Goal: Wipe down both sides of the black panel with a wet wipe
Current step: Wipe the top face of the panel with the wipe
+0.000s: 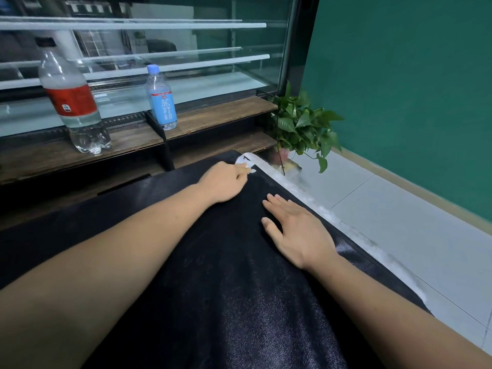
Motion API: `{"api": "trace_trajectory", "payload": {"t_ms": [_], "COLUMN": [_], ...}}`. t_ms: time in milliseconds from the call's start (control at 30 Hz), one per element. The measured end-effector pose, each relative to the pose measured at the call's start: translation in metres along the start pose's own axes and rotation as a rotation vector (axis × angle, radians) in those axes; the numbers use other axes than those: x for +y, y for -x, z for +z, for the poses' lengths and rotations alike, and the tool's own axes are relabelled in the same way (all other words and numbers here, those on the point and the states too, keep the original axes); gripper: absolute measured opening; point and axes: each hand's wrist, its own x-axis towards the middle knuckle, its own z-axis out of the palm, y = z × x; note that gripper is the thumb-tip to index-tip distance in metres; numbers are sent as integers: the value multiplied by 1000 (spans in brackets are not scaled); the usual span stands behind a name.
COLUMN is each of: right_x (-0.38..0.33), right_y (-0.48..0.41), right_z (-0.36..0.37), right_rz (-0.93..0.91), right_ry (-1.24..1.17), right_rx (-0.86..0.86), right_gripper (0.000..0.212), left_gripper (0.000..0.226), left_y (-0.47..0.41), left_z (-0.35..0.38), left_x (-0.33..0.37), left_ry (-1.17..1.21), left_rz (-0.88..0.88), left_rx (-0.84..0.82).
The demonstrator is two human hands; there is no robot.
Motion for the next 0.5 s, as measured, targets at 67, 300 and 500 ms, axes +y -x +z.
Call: {"api": "trace_trajectory", "payload": {"t_ms": [67, 300, 500], "right_x": [0, 0, 0], "right_y": [0, 0, 1], "right_z": [0, 0, 0], "right_rz": [-1, -1, 6], "right_ry": [-3, 7, 2], "right_rx": [5, 10, 12], "right_gripper": [61, 62, 62], "left_gripper": [46, 44, 45], "left_y": [0, 2, -12], "left_z": [3, 11, 7], "left_x": [15, 42, 14], "left_ry": [38, 122, 57], "left_rz": [64, 215, 211], "left_rx": [-37, -96, -118]}}
